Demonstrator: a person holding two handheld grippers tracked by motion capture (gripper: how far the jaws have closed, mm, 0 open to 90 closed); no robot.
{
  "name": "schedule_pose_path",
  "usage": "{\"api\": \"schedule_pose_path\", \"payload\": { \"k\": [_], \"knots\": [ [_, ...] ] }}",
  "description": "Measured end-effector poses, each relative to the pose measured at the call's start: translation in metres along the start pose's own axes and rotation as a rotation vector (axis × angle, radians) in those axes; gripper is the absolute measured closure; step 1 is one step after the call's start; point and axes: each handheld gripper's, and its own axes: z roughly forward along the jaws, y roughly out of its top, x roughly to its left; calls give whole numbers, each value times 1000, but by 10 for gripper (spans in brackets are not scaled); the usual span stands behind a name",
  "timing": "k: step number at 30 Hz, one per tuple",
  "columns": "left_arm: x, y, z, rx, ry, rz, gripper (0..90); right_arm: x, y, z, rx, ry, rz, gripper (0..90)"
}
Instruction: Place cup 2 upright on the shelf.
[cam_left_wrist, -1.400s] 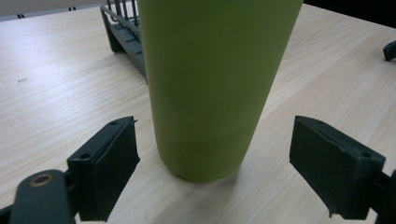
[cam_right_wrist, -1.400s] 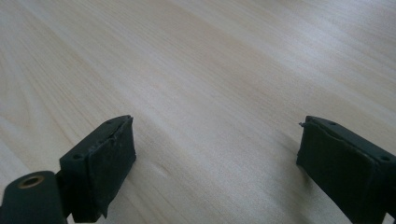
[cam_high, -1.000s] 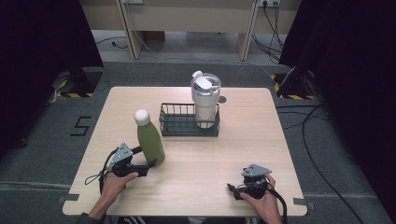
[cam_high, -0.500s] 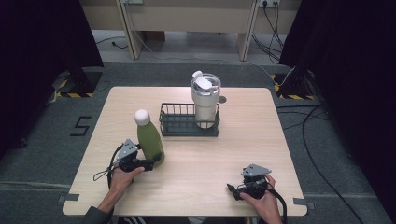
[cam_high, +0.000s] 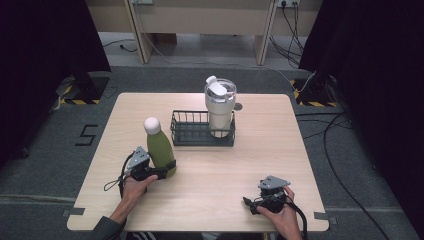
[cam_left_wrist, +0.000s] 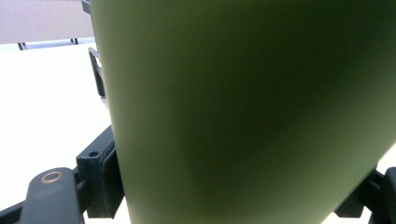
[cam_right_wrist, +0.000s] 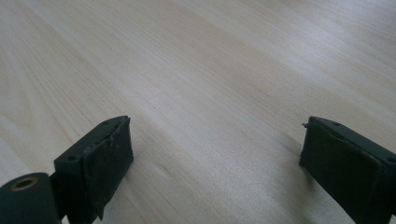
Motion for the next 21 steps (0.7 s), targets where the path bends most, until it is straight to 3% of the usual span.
{"api": "schedule_pose_path", "payload": {
  "k": [5,10,21],
  "knots": [
    [-1,0,0,-2,4,20,191,0,0,0,-1,-1,-4,93],
    [-2,2,0,5,-6,3,195,0,0,0,0,1,-8,91],
    [-4,17,-8,21,16,16,198,0,0,0,0,0,-8,88]
  ]
}}
